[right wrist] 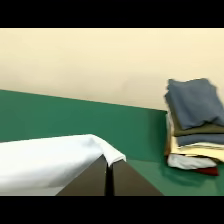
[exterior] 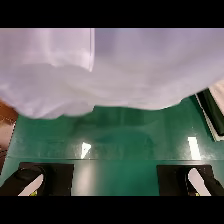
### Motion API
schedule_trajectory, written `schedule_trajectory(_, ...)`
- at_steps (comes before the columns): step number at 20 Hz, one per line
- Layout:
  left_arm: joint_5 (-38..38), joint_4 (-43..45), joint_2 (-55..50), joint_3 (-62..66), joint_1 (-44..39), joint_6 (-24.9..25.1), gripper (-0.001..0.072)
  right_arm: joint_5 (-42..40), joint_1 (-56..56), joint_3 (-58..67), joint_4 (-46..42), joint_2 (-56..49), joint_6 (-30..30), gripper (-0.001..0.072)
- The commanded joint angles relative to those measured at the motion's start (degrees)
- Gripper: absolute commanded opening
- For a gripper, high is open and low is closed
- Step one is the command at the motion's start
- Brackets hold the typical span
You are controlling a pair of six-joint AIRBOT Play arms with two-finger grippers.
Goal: Fold the shirts.
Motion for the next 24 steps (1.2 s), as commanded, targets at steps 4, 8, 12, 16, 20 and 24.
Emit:
schedule_trajectory(4,-1.9,15.6,1.2,-13.9,0.0,-2.8,0.0030,11.1,0.1,9.5,-4.7,-12.2,6.6,0.0015)
schedule_trajectory(8,-1.9,16.0,-7.8,-29.6,0.0,-2.6,0.0030,18.2,5.2,-2.4,-5.5,-23.0,6.6,0.0015)
schedule_trajectory(12,-1.2,15.8,-24.4,-35.8,0.2,-2.2,0.0031,18.6,10.2,-11.0,-5.5,-36.7,6.6,0.0015)
schedule_trajectory(16,10.6,15.8,-38.9,-35.7,1.3,-0.5,0.0031,11.6,13.1,-8.8,-5.4,-50.0,6.7,0.0015)
schedule_trajectory(20,25.0,10.1,-42.7,-35.7,3.8,-0.6,0.0030,6.7,14.4,3.1,-5.4,-58.8,6.7,0.0015)
schedule_trajectory(24,20.6,3.2,-42.3,-35.4,8.2,2.8,0.0030,6.2,14.7,7.4,-5.5,-59.6,6.3,0.0015)
